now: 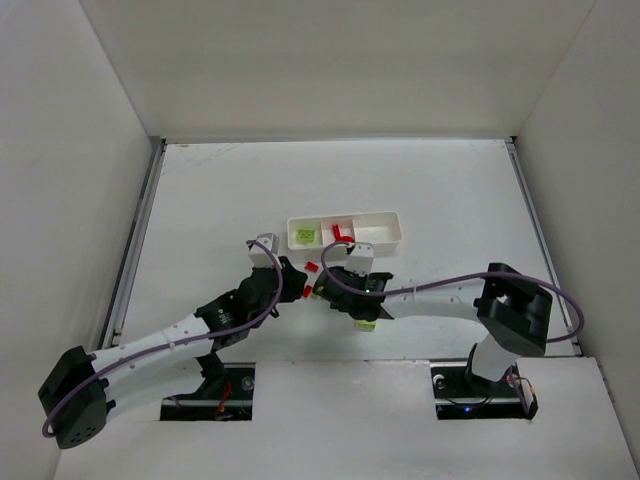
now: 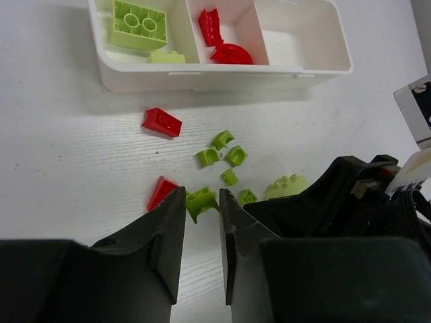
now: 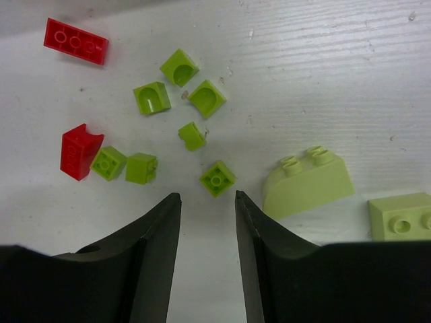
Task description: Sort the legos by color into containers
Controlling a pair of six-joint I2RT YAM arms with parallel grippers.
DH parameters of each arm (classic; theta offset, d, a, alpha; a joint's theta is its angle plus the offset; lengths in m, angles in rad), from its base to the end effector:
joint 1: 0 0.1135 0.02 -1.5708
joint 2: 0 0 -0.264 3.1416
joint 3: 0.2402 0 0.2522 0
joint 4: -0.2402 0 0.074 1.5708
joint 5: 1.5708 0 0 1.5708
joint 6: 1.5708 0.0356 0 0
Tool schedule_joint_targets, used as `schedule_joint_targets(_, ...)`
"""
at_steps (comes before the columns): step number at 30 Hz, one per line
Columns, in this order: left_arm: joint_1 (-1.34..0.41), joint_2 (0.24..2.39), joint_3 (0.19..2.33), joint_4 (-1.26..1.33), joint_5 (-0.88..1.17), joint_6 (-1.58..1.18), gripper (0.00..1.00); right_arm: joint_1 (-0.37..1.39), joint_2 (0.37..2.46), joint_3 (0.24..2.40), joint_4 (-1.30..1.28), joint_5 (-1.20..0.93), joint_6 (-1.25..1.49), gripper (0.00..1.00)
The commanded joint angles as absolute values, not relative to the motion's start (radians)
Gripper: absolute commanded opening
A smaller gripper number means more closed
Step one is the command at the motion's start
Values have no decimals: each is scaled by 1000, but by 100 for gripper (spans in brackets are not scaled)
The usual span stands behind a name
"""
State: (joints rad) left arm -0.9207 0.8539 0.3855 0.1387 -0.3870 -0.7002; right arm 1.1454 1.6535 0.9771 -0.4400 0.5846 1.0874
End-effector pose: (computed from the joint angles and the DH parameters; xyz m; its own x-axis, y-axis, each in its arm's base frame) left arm 0.1278 -0.1458 0.2208 -0.4856 -0.3472 -0.8023 0.2722 0.8121 -0.5162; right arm 0.1483 0.2796 0.1769 -0.7564 0.1197 -0.6431 0.0217 0.9872 0.1582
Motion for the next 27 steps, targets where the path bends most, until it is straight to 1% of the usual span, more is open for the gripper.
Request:
schedule_joint_targets(1,-910,822,376,190,-377,-670,16,1160,1643,1014,-497,643,1123,44)
schedule_joint_targets(7,-884,808,377,215,-379,-630,16,1159,1675,1009,-468,607,1173,48)
schedule_joint_targets(15,-851,664,311,164,-397,-643,16,1140,1717,1006,-437,629,1183,48)
schedule_joint_targets(20,-835,699,319,173,-387,-655,16,1140,1721,996,-434,641,1144,44)
schedule_joint_targets(27,-835,747,337,187,-390,-661,16,1142,1753,986,-402,658,1071,44)
